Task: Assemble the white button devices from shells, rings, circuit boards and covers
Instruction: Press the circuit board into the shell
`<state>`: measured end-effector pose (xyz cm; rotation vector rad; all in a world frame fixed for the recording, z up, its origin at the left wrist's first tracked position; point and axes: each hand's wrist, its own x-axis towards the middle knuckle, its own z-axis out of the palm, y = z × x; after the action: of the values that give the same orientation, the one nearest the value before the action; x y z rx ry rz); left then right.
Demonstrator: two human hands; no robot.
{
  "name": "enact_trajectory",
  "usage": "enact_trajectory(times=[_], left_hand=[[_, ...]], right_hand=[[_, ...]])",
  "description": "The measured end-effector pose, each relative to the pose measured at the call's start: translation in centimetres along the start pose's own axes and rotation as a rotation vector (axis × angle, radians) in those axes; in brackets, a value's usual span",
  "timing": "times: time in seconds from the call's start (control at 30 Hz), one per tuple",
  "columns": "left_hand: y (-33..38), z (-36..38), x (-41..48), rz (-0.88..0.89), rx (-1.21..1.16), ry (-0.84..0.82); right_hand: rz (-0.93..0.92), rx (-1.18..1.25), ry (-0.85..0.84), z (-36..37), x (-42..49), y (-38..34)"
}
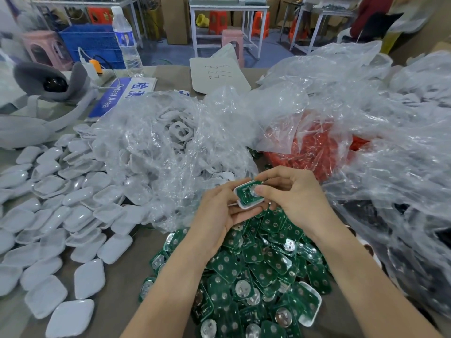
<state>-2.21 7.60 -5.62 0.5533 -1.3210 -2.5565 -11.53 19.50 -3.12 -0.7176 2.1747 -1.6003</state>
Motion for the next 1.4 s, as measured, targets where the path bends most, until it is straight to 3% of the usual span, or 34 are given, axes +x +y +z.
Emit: enact_trajectory(times=[0.43, 0.7, 0.77, 0.87, 1.03, 1.13, 1.27, 1.33, 1.4], left_hand=[[0.0, 0.1, -0.4, -0.034, -0.02, -0.057], [0.2, 0.0, -0.3, -0.054, -0.084, -0.064], [0.1, 0.0, -0.3, -0.031, 0.011, -0.044], [0.1, -0.1, -0.7, 0.034, 0.393, -0.002], [0.2, -0.7, -1.1, 0.122, 1.003, -0.091], [0.4, -0.7, -1.1, 0.16, 1.222, -0.114], [0.8, -0.1, -1.6, 0.204, 1.238, -0.024], [1.3, 0.1, -2.5, 0.257, 1.126, 0.061], [1.7, 0.7, -3.8, 0.241, 1.006, 0.02]], right_hand=[[-0.049, 0.04, 0.016, 0.0, -0.5, -0.4], [-0.019, 0.377, 0.015, -1.2, -0.5, -1.1], [-0.017, 0.433, -0.002, -1.3, -0.6, -1.1], [0.002, 0.545, -0.031, -1.5, -0.9, -1.2], [0.095, 0.663, -0.002, -2.9, -1.6, -0.7], [0.161, 0.686, 0.024, -3.8, -2.3, -0.2], [0.199, 0.687, 0.008, -3.9, -3.8, 0.5], [0.2, 0.691, -0.003, -3.5, -4.6, 0.8], [0.204, 0.689, -0.002, -2.8, -5.2, 1.1]])
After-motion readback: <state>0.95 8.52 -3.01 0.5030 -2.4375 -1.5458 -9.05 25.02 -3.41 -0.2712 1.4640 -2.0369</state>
